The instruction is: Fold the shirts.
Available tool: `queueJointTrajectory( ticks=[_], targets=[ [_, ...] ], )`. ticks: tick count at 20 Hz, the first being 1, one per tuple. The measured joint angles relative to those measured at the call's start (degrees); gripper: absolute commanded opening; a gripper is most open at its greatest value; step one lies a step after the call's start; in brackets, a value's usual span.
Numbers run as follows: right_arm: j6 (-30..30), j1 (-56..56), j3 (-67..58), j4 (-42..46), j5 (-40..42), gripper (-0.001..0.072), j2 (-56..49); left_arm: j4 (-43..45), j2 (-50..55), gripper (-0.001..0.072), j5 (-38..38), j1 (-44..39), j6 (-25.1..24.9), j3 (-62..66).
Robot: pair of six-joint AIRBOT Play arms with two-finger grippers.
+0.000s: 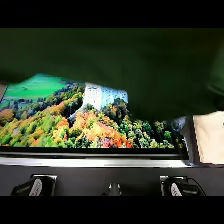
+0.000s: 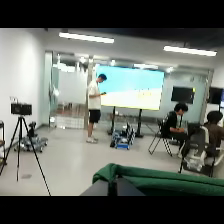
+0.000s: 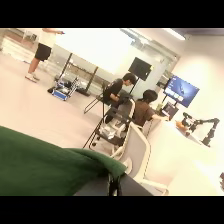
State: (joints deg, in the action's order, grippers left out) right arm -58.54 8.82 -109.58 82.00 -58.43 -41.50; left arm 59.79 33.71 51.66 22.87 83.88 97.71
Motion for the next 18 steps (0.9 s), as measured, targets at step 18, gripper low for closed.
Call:
queueJointTrajectory(
  ticks=[18],
  targets=[
    [-3.1,-6.8,2.3,-0.2,-18.4,0.0018,-52.0,4.0,37.4,0.0025,6.6,-8.3,-3.4,-25.4]
  ],
)
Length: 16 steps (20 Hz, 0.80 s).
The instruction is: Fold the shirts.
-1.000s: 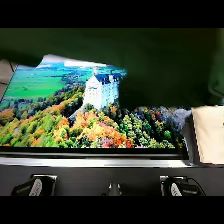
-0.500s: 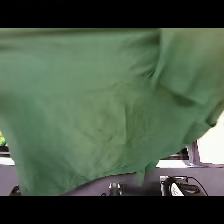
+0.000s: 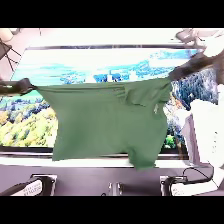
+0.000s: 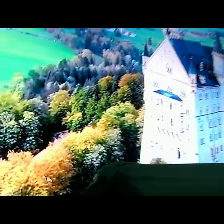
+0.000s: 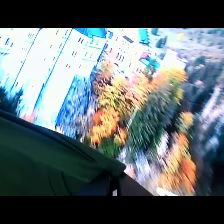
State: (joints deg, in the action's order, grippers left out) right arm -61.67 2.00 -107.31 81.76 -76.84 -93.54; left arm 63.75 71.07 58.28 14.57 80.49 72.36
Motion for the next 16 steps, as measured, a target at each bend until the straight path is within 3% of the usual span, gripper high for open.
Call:
queueJointTrajectory(
  ticks=[5,8,11,16],
  targets=[
    [-5.7,-1.2,0.2,-0.6,15.8,0.0018,-9.7,-1.4,17.1,0.0026,-4.5,-1.6,-0.3,9.7],
    [-6.8,-1.3,0.2,-1.0,19.3,0.0021,-12.2,-2.5,23.1,0.0026,-5.0,-3.0,-0.5,13.8],
    [-1.9,-1.4,0.1,-0.8,15.4,0.0019,-12.0,-0.2,24.7,0.0026,-2.2,-3.4,-1.6,15.5],
    [3.9,-1.4,5.6,0.2,3.3,0.0018,-11.8,5.3,27.1,0.0026,10.5,-4.3,-2.3,14.1]
  ],
)
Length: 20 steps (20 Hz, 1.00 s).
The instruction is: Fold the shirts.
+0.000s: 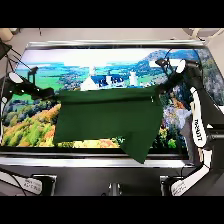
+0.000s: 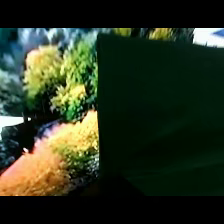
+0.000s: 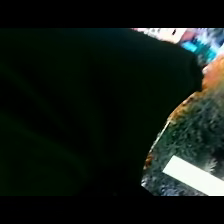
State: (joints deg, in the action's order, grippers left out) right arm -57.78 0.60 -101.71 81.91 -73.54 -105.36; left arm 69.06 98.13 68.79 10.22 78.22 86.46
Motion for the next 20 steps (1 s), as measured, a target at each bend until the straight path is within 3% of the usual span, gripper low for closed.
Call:
queueJointTrajectory(
  ticks=[8,16,17,18,19,20],
  targets=[
    [-0.1,-0.1,3.9,-1.0,-2.3,0.0019,-1.4,1.3,1.0,0.0026,6.7,-2.4,-0.2,-4.1],
    [-0.6,-0.1,4.2,2.1,-2.5,0.0021,-1.2,1.5,1.5,0.0026,8.2,-0.9,-0.3,-2.4],
    [-0.9,-0.1,4.2,2.1,-2.6,0.0051,-1.4,1.5,1.9,0.0035,8.2,-0.9,-0.2,-2.3],
    [-1.4,-0.1,4.2,1.7,-2.8,0.0272,-1.6,1.5,2.3,0.0201,8.2,-1.0,-0.2,-2.3],
    [-1.6,0.0,4.2,1.3,-3.1,0.0540,-1.7,1.5,2.7,0.0436,8.3,-1.0,-0.1,-2.2],
    [-1.7,0.0,4.2,0.7,-3.0,0.0604,-1.7,1.3,2.9,0.0454,8.7,-1.0,0.2,-2.0]
  ],
)
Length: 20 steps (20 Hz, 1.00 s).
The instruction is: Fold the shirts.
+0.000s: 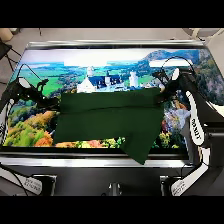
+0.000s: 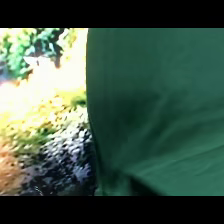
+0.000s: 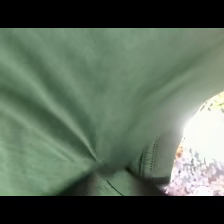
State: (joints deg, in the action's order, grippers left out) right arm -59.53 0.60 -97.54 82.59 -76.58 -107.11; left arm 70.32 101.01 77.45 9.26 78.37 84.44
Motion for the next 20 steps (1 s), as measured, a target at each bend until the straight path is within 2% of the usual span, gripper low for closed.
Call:
queueJointTrajectory(
  ticks=[1,4,8,14,18,20],
  targets=[
    [-0.1,0.0,0.0,-0.3,-0.3,0.0590,0.2,-0.2,0.1,0.0453,0.5,0.1,0.1,0.4],
    [-0.5,1.7,-0.1,1.1,-5.3,0.0479,1.9,-0.6,-1.2,0.0454,4.1,2.4,0.1,1.4],
    [-1.0,6.6,5.6,1.4,-13.0,0.0478,8.1,-0.8,-7.4,0.0454,8.5,7.2,-0.5,-4.2],
    [0.2,8.7,31.8,-1.1,-7.1,0.0474,24.7,-1.5,-23.3,0.0454,3.8,12.7,-3.7,-33.3],
    [1.6,9.0,38.9,-1.0,-4.3,0.0462,30.1,-3.3,-27.1,0.0452,-1.4,13.4,-4.9,-43.6],
    [1.8,9.0,40.2,-1.0,-3.9,0.0465,31.1,-5.6,-27.6,0.0392,-3.2,13.0,-5.0,-45.5]
  ],
)
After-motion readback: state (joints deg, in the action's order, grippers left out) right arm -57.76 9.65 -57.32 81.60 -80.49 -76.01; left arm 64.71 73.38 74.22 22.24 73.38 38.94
